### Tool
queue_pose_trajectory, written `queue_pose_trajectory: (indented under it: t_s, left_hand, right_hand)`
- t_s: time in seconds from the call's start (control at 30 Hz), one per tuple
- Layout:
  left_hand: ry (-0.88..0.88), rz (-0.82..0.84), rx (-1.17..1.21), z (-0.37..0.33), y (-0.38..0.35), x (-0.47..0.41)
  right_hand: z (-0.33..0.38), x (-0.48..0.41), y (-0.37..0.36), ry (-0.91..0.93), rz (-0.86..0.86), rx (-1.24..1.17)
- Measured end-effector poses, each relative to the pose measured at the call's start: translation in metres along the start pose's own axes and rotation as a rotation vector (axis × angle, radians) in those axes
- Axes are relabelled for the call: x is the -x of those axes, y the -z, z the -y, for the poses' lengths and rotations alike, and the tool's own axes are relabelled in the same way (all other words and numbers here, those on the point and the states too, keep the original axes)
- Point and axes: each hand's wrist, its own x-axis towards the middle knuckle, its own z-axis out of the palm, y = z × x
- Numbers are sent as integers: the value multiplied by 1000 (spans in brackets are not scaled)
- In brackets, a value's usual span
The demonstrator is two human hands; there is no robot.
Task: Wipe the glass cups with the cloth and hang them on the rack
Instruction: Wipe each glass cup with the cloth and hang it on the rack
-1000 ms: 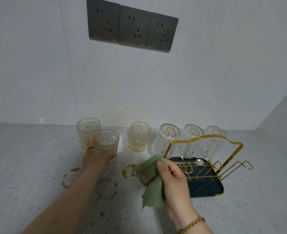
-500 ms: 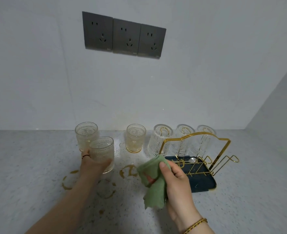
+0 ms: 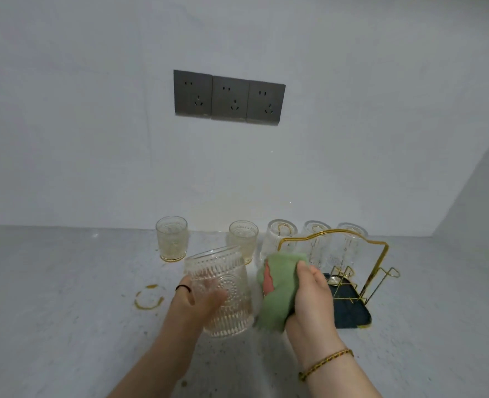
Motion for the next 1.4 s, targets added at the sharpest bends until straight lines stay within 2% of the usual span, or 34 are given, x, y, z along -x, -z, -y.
queue_pose_trajectory:
  t_s: [0.1, 0.2, 0.27, 0.37, 0.47, 0.5, 0.6, 0.7, 0.8, 0.87, 0.97, 1.03, 1.07, 1.2, 1.23, 1.27, 1.33, 1.4]
  left_hand:
    - [39, -8, -84, -1, -12, 20]
    - [26, -7, -3, -7, -15, 30]
    - [55, -19, 28, -7, -14, 32]
    - [113, 28, 120, -17, -18, 39]
    - [120, 203, 223, -21, -22, 44]
    - [126, 250, 264, -22, -24, 46]
    - [107, 372, 303, -22, -28, 51]
    - [1, 298, 120, -20, -31, 52]
    - [-15, 162, 24, -17, -30, 47]
    - [9, 115, 14, -16, -30, 45]
    - [28, 55, -14, -15, -31, 42]
    - [22, 30, -40, -18, -34, 43]
    - [10, 31, -63, -21, -35, 44]
    - [-44, -2, -124, -23, -34, 41]
    - [-33, 14, -106, -23, -32, 40]
    - [-29, 26, -83, -22, -31, 38]
    - [-14, 76, -50, -20, -29, 38]
    - [24, 35, -60, -16, -30, 37]
  right_hand:
    - [12, 28, -3, 30, 234, 142]
    - [16, 49, 0, 87, 579, 428]
    - [19, 57, 5, 116, 725, 534]
    - [21, 56, 17, 327, 725, 720]
    - [10, 51, 21, 701, 696, 845]
    - [6, 51, 21, 769, 679, 854]
    - [-4, 52, 19, 836, 622, 868]
    - [-6, 53, 13, 902, 576, 994]
    - [-5, 51, 9, 803, 607, 973]
    - [-3, 50, 5, 698, 626, 823]
    - [5, 43, 4, 299, 654, 453]
    - [7, 42, 9, 193, 693, 345]
    - [4, 43, 9, 212, 683, 365]
    - [-16, 52, 4, 651, 526, 683]
    - [-18, 51, 4, 672, 523, 693]
    - [-16, 48, 3, 628, 545, 674]
    - [-7, 41, 6, 333, 651, 490]
    - [1, 35, 11, 53, 707, 230]
